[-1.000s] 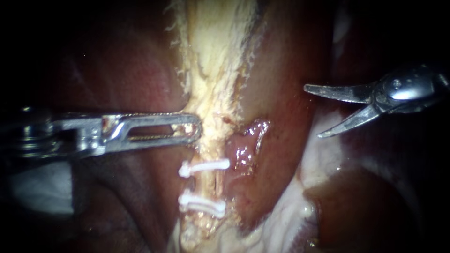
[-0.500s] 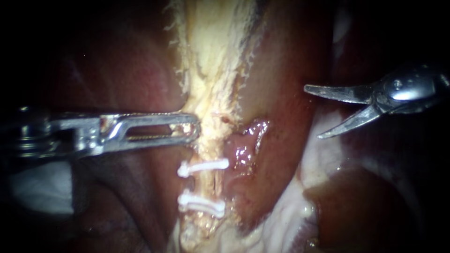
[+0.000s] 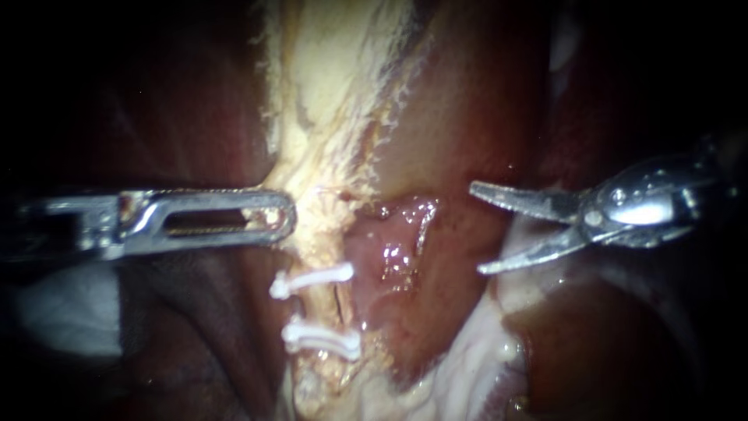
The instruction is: Go to the cutting position left tube
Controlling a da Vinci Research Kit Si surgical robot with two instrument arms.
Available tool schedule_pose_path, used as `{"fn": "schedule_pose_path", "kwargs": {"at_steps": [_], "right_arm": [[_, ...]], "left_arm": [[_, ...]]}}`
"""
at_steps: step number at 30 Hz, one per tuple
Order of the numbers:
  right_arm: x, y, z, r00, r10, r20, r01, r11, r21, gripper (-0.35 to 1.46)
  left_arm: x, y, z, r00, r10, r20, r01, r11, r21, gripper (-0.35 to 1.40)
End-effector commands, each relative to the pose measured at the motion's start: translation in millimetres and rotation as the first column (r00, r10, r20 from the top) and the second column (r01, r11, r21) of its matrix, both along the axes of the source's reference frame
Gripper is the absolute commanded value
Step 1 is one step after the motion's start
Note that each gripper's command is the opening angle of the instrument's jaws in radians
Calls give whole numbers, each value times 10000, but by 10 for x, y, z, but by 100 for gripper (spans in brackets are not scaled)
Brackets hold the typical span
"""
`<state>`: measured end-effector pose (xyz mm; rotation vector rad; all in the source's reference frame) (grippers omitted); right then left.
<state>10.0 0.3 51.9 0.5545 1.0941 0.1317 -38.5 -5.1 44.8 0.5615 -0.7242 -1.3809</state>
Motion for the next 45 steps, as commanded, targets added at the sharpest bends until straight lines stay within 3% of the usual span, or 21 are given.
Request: {"fn": "schedule_pose_path", "kwargs": {"at_steps": [1,12,23,30,45], "right_arm": [[7,-6,2,9999,-138,101,136,9995,273,143],[60,-47,23,9960,-701,554,612,9869,1493,141],[105,-71,57,9929,-1010,634,850,9723,2179,140],[123,-78,73,9921,-1066,665,875,9662,2424,140],[141,-76,86,9920,-1081,654,887,9647,2480,140]], "left_arm": [[2,1,-2,10000,-25,-10,25,10000,-22,-27],[12,3,-13,9999,-158,-8,158,9998,-101,-27],[15,0,-29,9996,-264,50,264,9996,-122,-25],[14,-3,-35,9995,-318,79,319,9994,-144,-25],[13,-6,-43,9993,-366,82,367,9992,-148,-25]]}}
